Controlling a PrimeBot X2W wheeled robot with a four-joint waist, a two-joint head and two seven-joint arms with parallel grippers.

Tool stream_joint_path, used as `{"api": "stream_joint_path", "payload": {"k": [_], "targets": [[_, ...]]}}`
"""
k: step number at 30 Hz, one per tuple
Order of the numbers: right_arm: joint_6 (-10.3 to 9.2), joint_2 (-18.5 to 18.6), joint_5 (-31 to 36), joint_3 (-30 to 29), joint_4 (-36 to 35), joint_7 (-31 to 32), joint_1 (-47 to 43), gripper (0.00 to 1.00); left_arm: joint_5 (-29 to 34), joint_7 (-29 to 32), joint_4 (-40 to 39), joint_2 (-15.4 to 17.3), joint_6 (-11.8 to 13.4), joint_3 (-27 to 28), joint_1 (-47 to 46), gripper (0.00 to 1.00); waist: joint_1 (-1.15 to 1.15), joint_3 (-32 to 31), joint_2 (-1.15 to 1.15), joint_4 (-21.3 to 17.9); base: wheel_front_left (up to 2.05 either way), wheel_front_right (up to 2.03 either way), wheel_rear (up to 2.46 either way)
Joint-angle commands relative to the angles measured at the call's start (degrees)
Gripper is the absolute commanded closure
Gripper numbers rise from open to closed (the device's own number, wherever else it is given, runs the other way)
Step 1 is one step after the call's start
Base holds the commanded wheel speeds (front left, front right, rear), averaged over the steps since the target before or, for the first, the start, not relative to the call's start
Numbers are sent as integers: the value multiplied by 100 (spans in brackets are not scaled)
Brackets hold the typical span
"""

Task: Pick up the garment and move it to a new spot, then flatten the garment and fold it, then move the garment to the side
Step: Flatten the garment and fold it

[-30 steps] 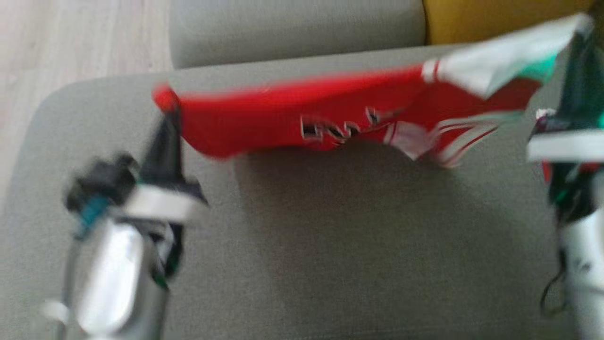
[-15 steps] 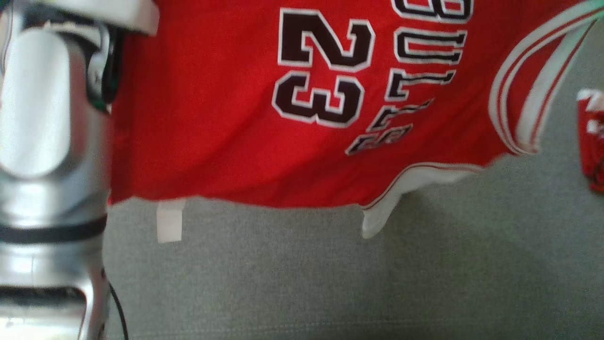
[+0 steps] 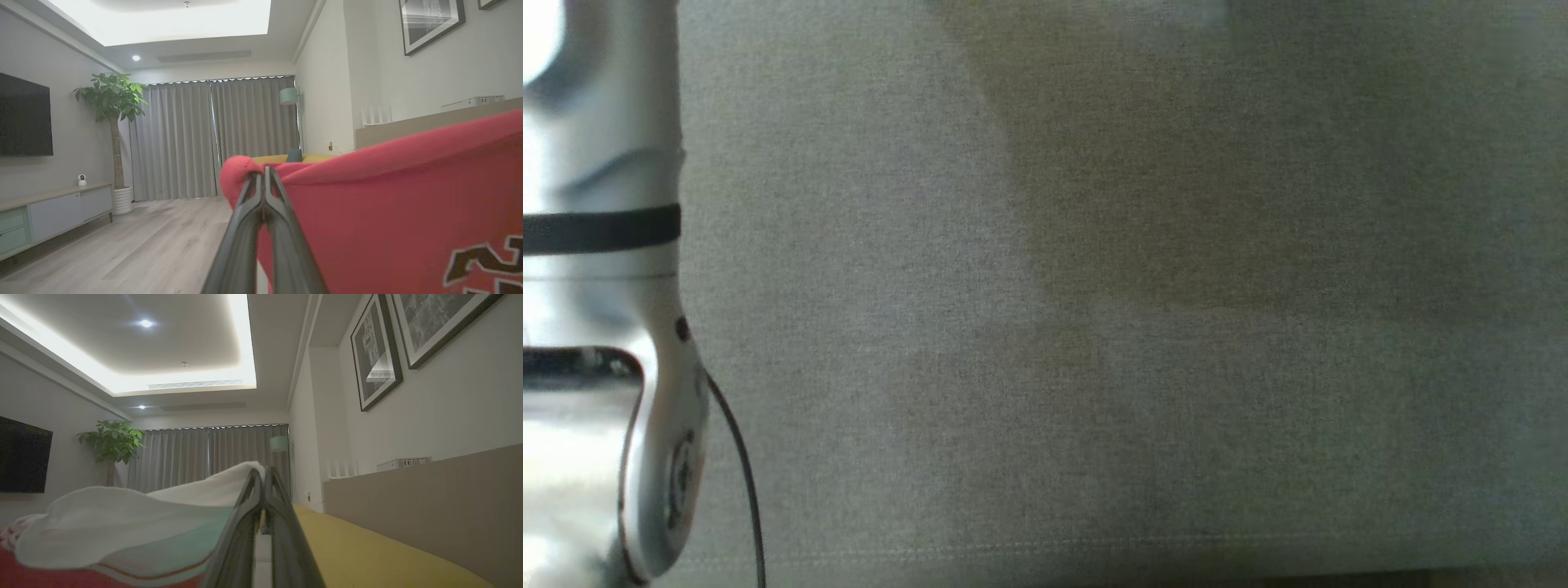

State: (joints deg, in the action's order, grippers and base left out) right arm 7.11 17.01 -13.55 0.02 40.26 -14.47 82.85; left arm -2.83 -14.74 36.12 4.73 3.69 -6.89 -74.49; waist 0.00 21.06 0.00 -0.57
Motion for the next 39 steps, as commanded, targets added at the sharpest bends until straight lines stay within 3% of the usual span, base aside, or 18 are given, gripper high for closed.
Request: {"api": "stream_joint_path", "payload": {"k": [1,5,11,16,20,28,39], "targets": [[37,-37,0,-43,-69,-41,-26,100,-45,-21,-108,223,72,139,-22,100,0,-11,0,-20,0,0,0],[37,-84,-216,174,121,-49,-723,100,-207,-24,-2,130,136,256,679,100,0,6,0,-124,0,0,0],[37,-35,-992,981,297,9,-2486,100,-638,-25,-36,-114,213,490,2465,100,0,-101,0,-325,0,0,0],[37,148,-1747,1659,-121,329,-3707,100,-952,-25,-82,-179,262,367,3794,100,0,-333,0,-485,0,0,0],[37,339,-2233,1946,-705,613,-4551,100,-1519,-25,-236,-183,499,154,4644,100,0,-608,0,-563,0,0,0],[37,545,-2465,1832,-1489,1022,-6076,100,-1774,-26,-634,-184,730,-96,5876,100,0,-1186,0,-542,0,0,0],[37,268,-2291,1516,-2227,1708,-7969,100,-1855,-26,-1078,-185,795,-221,7075,100,0,-1853,0,-398,0,0,0]]}}
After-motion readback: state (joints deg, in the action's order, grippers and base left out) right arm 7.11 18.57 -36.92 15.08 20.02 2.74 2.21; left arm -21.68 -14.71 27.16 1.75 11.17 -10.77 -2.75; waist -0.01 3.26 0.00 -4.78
